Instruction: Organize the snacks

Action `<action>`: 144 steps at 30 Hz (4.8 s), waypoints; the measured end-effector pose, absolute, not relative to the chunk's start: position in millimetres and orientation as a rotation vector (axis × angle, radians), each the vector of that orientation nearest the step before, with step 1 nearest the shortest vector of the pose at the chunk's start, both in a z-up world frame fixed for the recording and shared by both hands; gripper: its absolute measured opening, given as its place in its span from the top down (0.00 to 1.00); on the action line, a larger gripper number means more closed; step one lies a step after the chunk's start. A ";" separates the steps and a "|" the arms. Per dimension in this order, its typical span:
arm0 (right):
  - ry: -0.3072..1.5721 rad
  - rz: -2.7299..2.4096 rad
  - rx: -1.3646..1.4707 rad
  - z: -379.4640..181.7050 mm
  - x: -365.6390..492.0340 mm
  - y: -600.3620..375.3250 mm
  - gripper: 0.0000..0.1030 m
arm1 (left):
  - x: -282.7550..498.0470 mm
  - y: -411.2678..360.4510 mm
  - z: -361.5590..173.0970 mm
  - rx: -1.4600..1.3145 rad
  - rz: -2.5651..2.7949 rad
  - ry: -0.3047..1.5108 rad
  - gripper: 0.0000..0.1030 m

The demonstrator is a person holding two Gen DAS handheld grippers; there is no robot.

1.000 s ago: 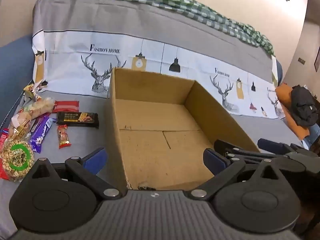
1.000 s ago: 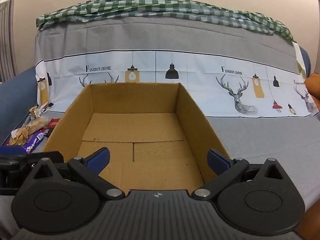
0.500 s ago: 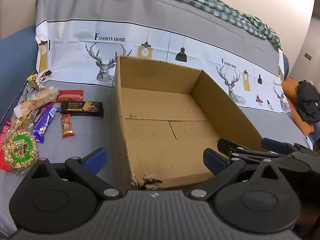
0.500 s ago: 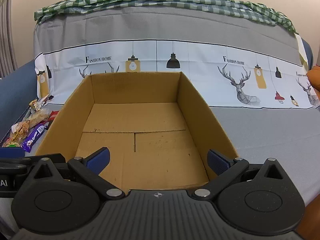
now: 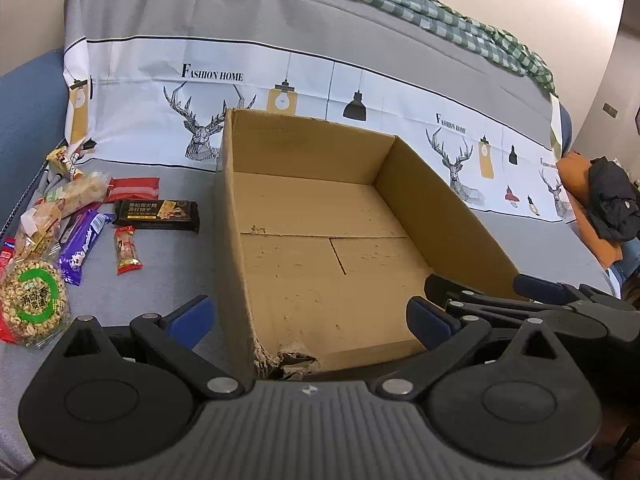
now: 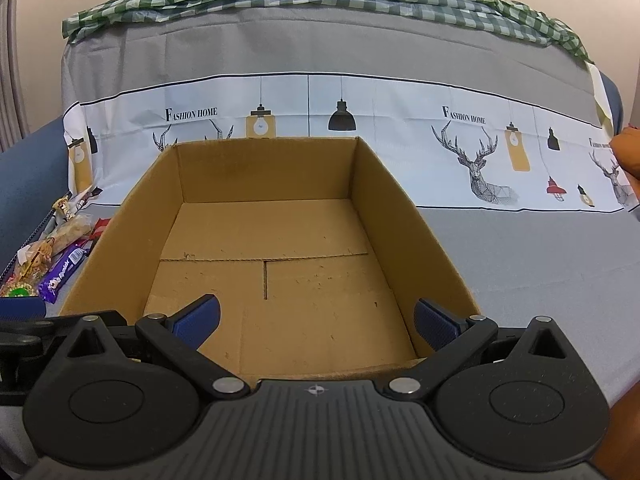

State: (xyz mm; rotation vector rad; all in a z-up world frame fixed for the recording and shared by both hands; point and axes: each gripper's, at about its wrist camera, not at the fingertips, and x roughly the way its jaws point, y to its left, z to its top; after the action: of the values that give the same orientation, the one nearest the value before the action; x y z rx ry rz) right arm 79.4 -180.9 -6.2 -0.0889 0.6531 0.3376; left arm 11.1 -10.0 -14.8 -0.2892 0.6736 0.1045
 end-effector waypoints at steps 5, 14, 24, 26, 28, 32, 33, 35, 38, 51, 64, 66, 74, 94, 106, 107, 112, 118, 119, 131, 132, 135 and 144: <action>0.651 0.344 -0.087 -6.9 78.8 -180.5 0.04 | 11.1 -11.1 -14.9 -0.284 0.101 0.668 0.01; 0.633 0.358 -0.086 -6.8 76.5 -179.5 0.17 | 7.1 -14.9 -9.4 -0.262 0.053 0.611 0.07; 0.631 0.439 -0.013 1.0 73.5 -170.1 0.55 | 7.9 31.6 11.5 -0.371 -0.132 0.672 0.66; 0.633 0.465 0.009 3.4 71.5 -164.8 0.55 | 12.8 54.8 24.6 -0.359 -0.154 0.676 0.70; 0.625 0.501 0.017 5.9 67.2 -156.4 0.55 | 18.8 83.4 35.2 -0.333 -0.172 0.677 0.70; 0.599 0.595 0.010 11.8 53.7 -133.4 0.55 | 24.0 147.3 27.8 -0.461 -0.194 0.653 0.70; 0.594 0.620 0.006 12.5 50.3 -127.5 0.55 | 20.8 162.2 19.1 -0.511 -0.193 0.633 0.74; 0.587 0.666 -0.003 14.5 44.3 -114.1 0.55 | 17.9 186.3 1.3 -0.579 -0.153 0.666 0.86; 0.568 0.735 -0.012 16.7 34.0 -93.5 0.54 | 14.0 208.5 7.9 -0.556 -0.077 0.645 0.90; 0.657 1.020 -0.077 -9.1 33.6 46.4 0.20 | -8.5 281.8 0.1 -0.732 0.102 0.555 0.90; 0.832 1.059 -0.146 -80.6 36.5 116.1 0.05 | -2.0 291.8 -10.8 -0.717 0.201 0.596 0.89; 0.842 1.079 -0.160 -82.8 34.4 120.3 0.05 | -1.8 293.1 -12.9 -0.729 0.209 0.603 0.88; 0.815 1.098 -0.218 -84.5 31.3 117.2 0.23 | -3.8 296.0 -18.6 -0.755 0.235 0.626 0.87; 0.930 0.981 -0.251 -65.5 11.5 15.6 0.23 | 65.4 258.4 -52.9 -0.461 0.396 0.800 0.26; 0.941 0.984 -0.304 -88.7 16.1 20.1 0.23 | 84.0 246.1 -65.1 -0.339 0.453 0.847 0.18; 0.938 0.987 -0.307 -89.0 15.4 19.8 0.23 | 84.2 245.1 -65.6 -0.329 0.454 0.850 0.18; 0.937 0.992 -0.302 -89.0 16.6 17.6 0.23 | 85.1 239.5 -69.7 -0.255 0.466 0.870 0.22; 0.931 0.992 -0.304 -88.6 16.9 17.6 0.23 | 81.3 251.9 -77.0 -0.248 0.524 0.932 0.64; 0.930 0.992 -0.305 -88.7 16.5 17.6 0.23 | 78.6 253.7 -74.5 -0.274 0.508 0.920 0.66; 0.914 0.990 -0.315 -88.0 13.2 16.1 0.23 | 28.8 246.8 -46.7 -0.545 0.277 0.855 0.69; 0.914 0.988 -0.313 -87.7 13.1 15.9 0.23 | 26.9 242.5 -47.8 -0.547 0.278 0.874 0.69; 0.919 0.981 -0.306 -86.8 12.5 14.4 0.23 | 18.3 226.7 -55.7 -0.544 0.307 0.962 0.68; 0.917 0.995 -0.319 -86.8 10.8 11.7 0.22 | 12.1 224.8 -73.4 -0.580 0.361 1.084 0.42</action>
State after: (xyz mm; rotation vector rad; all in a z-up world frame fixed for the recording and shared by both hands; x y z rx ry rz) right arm 10.8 11.7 -86.8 -0.3194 0.9168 0.9953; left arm 12.1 224.8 -73.4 -0.5798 1.0841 0.3606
